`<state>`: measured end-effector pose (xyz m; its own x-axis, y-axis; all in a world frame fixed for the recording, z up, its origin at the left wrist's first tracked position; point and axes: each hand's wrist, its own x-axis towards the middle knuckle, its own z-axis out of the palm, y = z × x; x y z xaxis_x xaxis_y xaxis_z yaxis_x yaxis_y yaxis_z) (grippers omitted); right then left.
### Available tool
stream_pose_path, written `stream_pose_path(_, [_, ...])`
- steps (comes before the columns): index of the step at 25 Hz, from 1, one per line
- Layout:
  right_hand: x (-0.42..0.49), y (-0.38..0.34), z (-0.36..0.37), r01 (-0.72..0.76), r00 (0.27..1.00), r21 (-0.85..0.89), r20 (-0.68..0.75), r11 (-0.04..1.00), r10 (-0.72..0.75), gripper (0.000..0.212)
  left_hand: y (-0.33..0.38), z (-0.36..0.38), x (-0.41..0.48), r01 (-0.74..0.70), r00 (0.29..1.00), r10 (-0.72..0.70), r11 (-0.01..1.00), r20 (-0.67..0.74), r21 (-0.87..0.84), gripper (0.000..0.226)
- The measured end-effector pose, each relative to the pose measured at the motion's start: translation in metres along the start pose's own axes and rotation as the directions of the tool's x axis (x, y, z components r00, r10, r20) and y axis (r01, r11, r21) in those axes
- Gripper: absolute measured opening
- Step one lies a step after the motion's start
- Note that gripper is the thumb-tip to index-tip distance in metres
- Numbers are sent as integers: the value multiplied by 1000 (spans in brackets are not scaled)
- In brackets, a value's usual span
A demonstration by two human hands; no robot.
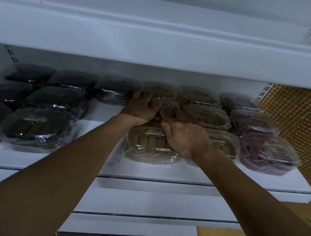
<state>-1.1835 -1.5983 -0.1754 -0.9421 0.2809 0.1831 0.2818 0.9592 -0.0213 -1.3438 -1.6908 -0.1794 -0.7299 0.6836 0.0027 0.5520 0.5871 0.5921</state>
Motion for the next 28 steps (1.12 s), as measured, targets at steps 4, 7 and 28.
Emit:
stream_pose_path(4, [0,0,-5,24,1000,-10,15,1000,-24,55,-4,3,-1,-4,1000,4,1000,15,-18,62])
stream_pose_path(7, [-1,1,-4,40,999,-34,11,999,-40,49,-4,-2,-8,3,999,0,997,36,-83,63])
stream_pose_path(28, [-22,-6,-13,-22,995,31,97,999,19,51,0,17,-104,32,997,-61,910,-56,-414,54])
